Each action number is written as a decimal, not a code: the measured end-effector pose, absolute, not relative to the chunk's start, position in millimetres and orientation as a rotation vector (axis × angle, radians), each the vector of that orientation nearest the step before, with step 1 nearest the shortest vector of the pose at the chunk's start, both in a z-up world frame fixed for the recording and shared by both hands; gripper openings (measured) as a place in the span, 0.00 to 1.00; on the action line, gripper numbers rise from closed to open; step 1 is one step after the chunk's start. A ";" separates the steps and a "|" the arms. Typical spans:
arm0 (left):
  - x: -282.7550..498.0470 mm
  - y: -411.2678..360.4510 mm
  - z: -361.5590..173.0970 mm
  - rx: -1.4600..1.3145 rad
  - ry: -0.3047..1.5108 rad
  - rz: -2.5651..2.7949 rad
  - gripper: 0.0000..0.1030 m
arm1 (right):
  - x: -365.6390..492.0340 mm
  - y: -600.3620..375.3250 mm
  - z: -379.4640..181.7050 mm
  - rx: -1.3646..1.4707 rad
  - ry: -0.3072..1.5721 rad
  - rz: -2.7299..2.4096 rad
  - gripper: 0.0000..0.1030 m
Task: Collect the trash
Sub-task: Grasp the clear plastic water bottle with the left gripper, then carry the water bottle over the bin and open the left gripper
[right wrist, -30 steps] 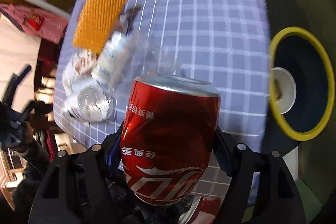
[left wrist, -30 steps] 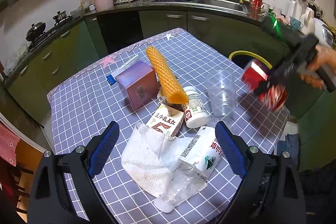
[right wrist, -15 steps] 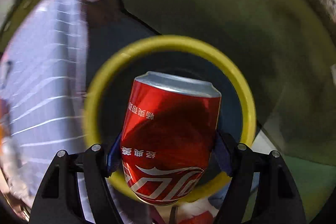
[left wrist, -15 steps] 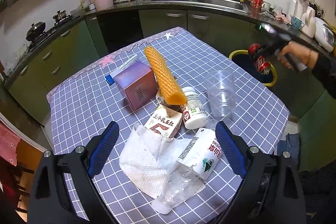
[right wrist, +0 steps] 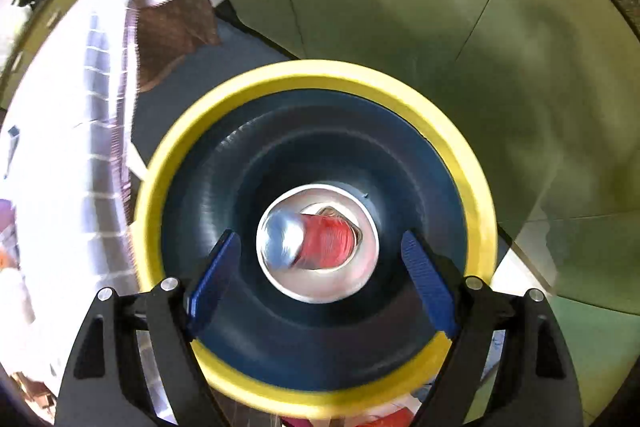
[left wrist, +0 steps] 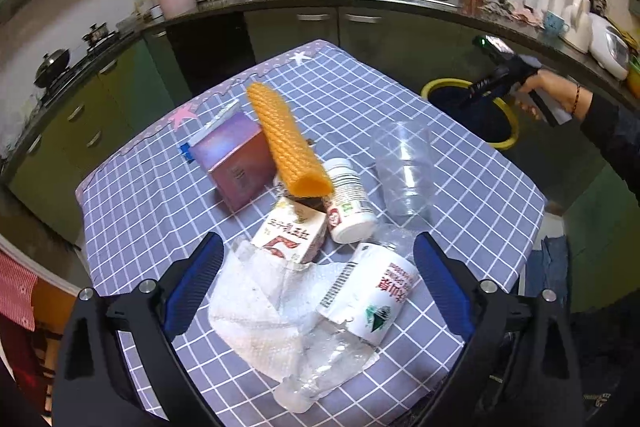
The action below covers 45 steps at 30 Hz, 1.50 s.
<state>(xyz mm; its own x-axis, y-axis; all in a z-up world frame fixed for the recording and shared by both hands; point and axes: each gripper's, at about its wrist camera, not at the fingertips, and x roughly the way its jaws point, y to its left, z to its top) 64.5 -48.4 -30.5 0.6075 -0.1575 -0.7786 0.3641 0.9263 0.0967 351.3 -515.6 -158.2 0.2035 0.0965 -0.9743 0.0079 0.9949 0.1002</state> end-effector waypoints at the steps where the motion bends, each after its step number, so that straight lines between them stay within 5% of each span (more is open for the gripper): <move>1: 64.2 -49.8 -31.7 0.258 0.871 -0.320 0.89 | 346.9 -515.0 -153.4 0.092 1.357 0.075 0.80; 14: 66.5 -90.0 -81.5 0.545 0.970 -0.647 0.89 | 287.3 -484.0 -126.4 0.061 1.319 0.195 0.80; 27: 88.6 -96.0 -123.3 0.501 1.183 -0.732 0.88 | 269.1 -458.6 -119.2 0.024 1.331 0.272 0.80; 33: 97.7 -95.1 -130.8 0.493 1.226 -0.736 0.71 | 267.3 -456.2 -123.0 0.024 1.340 0.284 0.80; 45: 103.5 -98.5 -143.5 0.526 1.226 -0.678 0.59 | 264.4 -462.5 -123.0 0.031 1.347 0.280 0.81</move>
<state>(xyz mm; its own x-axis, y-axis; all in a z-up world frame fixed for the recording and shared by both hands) 103.5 -98.5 -143.5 0.1883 -0.1850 -0.9645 0.7182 0.6958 0.0067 264.4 -462.5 -123.0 0.1941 0.2174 -0.9566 -0.1819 0.9662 0.1826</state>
